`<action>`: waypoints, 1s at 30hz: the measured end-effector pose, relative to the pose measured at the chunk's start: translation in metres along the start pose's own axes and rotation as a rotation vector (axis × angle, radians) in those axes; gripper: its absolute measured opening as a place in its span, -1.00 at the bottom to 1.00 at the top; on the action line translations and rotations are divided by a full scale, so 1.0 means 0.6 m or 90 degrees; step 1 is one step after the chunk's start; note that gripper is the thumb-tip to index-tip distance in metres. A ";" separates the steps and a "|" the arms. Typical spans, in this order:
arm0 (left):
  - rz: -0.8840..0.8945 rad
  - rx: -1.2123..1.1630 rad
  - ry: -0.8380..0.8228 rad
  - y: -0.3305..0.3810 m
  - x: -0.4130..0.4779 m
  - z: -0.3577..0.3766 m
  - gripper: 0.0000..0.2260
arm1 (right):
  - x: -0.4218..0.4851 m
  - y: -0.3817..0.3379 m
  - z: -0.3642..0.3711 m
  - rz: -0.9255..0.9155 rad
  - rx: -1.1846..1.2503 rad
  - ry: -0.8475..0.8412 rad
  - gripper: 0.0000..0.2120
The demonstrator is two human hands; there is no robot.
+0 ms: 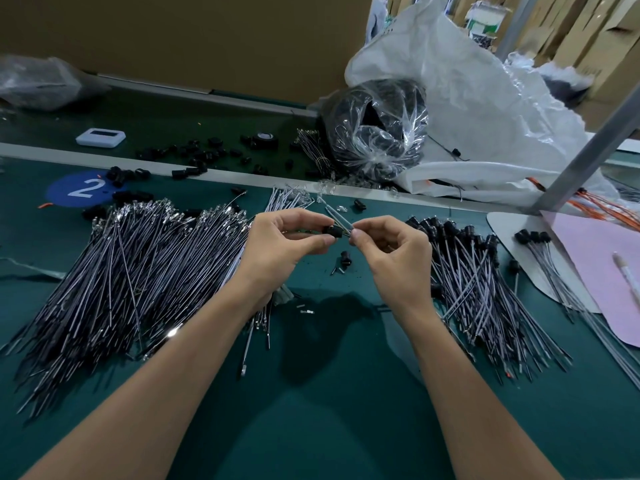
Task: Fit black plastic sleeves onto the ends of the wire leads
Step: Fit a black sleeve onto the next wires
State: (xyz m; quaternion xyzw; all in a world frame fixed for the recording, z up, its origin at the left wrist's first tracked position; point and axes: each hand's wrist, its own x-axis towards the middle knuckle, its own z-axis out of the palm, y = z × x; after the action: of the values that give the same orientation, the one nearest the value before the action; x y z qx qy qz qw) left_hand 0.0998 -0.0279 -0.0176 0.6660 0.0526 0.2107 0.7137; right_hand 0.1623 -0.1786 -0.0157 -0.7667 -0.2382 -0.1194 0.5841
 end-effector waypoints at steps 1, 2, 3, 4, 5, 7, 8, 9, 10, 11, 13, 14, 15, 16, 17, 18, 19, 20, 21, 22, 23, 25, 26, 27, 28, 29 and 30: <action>0.002 0.002 -0.002 0.000 0.000 0.001 -0.78 | 0.000 0.000 -0.001 0.003 0.005 0.001 -0.90; 0.004 0.004 -0.002 0.000 0.000 0.002 -0.78 | 0.000 0.001 -0.001 0.005 0.008 0.000 -0.91; 0.006 0.004 -0.001 0.000 0.000 0.002 -0.77 | 0.000 0.001 -0.001 0.006 0.009 -0.005 -0.91; 0.007 0.002 0.002 -0.001 0.001 0.002 -0.77 | 0.000 0.001 0.000 0.006 0.009 -0.011 -0.91; 0.007 -0.002 0.004 -0.001 0.002 0.001 -0.77 | 0.000 0.000 0.000 0.004 0.009 -0.017 -0.91; 0.005 -0.009 0.002 -0.002 0.003 -0.001 -0.77 | -0.001 0.000 0.001 0.002 0.013 -0.023 -0.91; 0.002 -0.011 0.000 -0.002 0.003 -0.001 -0.77 | -0.001 0.000 0.000 0.002 0.018 -0.023 -0.91; 0.000 -0.013 -0.001 -0.002 0.003 -0.001 -0.78 | 0.000 0.000 0.000 0.005 0.025 -0.021 -0.91; -0.001 -0.016 0.004 -0.002 0.004 -0.001 -0.78 | 0.001 0.000 -0.001 0.008 0.035 -0.015 -0.92; -0.001 -0.024 0.012 -0.003 0.004 -0.001 -0.79 | 0.002 0.000 -0.003 0.010 0.045 -0.008 -0.92; -0.010 -0.048 0.029 -0.003 0.006 -0.002 -0.81 | 0.004 0.000 -0.006 0.010 0.063 0.004 -0.91; -0.015 -0.060 0.032 -0.003 0.007 -0.003 -0.81 | 0.004 0.000 -0.007 0.008 0.068 0.006 -0.90; -0.019 -0.069 0.029 -0.003 0.007 -0.004 -0.82 | 0.005 0.000 -0.008 0.004 0.071 0.003 -0.90; -0.020 -0.074 0.022 -0.004 0.006 -0.004 -0.83 | 0.005 0.000 -0.008 0.000 0.071 -0.001 -0.89; -0.021 -0.078 0.011 -0.004 0.005 -0.004 -0.83 | 0.005 0.000 -0.008 -0.005 0.070 -0.005 -0.90; -0.022 -0.080 -0.001 -0.003 0.004 -0.003 -0.84 | 0.005 0.001 -0.008 -0.009 0.068 -0.008 -0.90; -0.023 -0.082 -0.012 -0.004 0.003 -0.002 -0.85 | 0.005 0.001 -0.008 -0.013 0.066 -0.012 -0.90; -0.025 -0.082 -0.019 -0.004 0.003 0.000 -0.85 | 0.005 0.001 -0.007 -0.020 0.063 -0.015 -0.90; -0.025 -0.082 -0.022 -0.005 0.003 0.000 -0.86 | 0.005 0.001 -0.007 -0.028 0.058 -0.016 -0.90; -0.025 -0.083 -0.021 -0.005 0.004 0.000 -0.86 | 0.004 0.000 -0.007 -0.037 0.055 -0.016 -0.90; -0.025 -0.085 -0.019 -0.005 0.004 0.000 -0.86 | 0.003 0.000 -0.006 -0.047 0.054 -0.012 -0.91; -0.026 -0.088 -0.013 -0.005 0.005 0.000 -0.85 | 0.003 0.000 -0.006 -0.061 0.052 0.000 -0.91; -0.027 -0.085 -0.013 -0.005 0.005 0.000 -0.86 | 0.003 0.000 -0.006 -0.065 0.051 0.003 -0.91; -0.028 -0.080 -0.014 -0.005 0.004 0.000 -0.86 | 0.002 0.000 -0.006 -0.068 0.048 0.004 -0.91; -0.028 -0.073 -0.016 -0.005 0.004 0.000 -0.87 | 0.002 0.000 -0.006 -0.071 0.044 0.004 -0.91; -0.027 -0.064 -0.018 -0.005 0.004 0.001 -0.87 | 0.002 0.000 -0.005 -0.073 0.039 0.003 -0.91; -0.025 -0.056 -0.020 -0.006 0.003 0.001 -0.87 | 0.002 0.000 -0.005 -0.075 0.034 0.004 -0.91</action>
State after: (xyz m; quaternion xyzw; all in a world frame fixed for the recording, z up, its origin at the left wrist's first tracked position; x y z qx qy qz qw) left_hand 0.1027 -0.0278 -0.0203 0.6357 0.0454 0.1881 0.7473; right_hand 0.1635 -0.1812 -0.0143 -0.7349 -0.2844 -0.1494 0.5972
